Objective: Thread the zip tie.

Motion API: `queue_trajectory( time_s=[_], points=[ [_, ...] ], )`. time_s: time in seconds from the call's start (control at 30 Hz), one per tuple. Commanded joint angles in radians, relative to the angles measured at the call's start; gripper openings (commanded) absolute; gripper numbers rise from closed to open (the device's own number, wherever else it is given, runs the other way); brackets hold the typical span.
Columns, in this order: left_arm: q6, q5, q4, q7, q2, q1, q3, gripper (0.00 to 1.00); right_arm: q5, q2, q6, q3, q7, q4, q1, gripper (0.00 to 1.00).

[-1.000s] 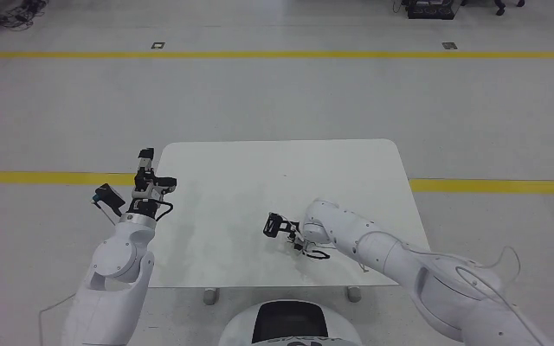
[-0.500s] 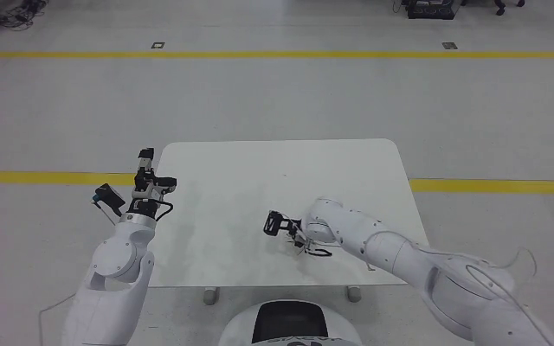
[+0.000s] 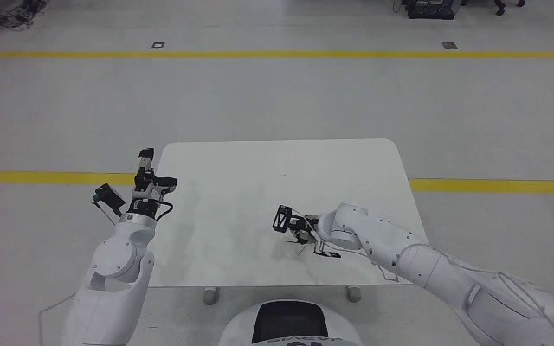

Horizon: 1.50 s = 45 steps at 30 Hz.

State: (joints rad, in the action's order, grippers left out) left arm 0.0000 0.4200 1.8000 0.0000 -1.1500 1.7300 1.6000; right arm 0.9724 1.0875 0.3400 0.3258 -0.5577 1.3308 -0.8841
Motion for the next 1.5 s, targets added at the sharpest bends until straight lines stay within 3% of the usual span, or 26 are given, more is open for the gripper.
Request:
queue_trajectory(
  time_s=[0.0,0.13,0.27,0.83,0.97,1.23,1.47],
  points=[
    [0.000,0.000,0.000,0.000,0.000,0.000,0.000,1.00,0.003,-0.031,0.000,0.023,0.033,0.039,-0.023,0.00],
    [0.000,0.000,0.000,0.000,0.000,0.000,0.000,1.00,-0.019,-0.102,0.000,0.065,0.109,0.112,-0.069,0.00],
    [0.000,0.000,0.000,0.000,0.000,0.000,0.000,1.00,-0.046,-0.154,0.000,0.086,0.172,0.143,-0.096,0.00],
    [0.000,0.000,0.000,0.000,0.000,0.000,0.000,1.00,-0.051,-0.157,-0.002,0.088,0.181,0.143,-0.099,0.00],
    [0.000,0.000,0.000,0.000,0.000,0.000,0.000,1.00,-0.093,-0.166,0.000,0.111,0.279,0.154,-0.132,0.00],
    [0.000,0.000,0.000,0.000,0.000,0.000,0.000,1.00,-0.222,-0.244,0.000,0.078,0.488,0.202,-0.161,0.00],
    [0.000,0.000,0.000,0.000,0.000,0.000,0.000,1.00,-0.331,-0.320,0.000,-0.057,0.671,0.237,-0.098,0.00]
  ],
)
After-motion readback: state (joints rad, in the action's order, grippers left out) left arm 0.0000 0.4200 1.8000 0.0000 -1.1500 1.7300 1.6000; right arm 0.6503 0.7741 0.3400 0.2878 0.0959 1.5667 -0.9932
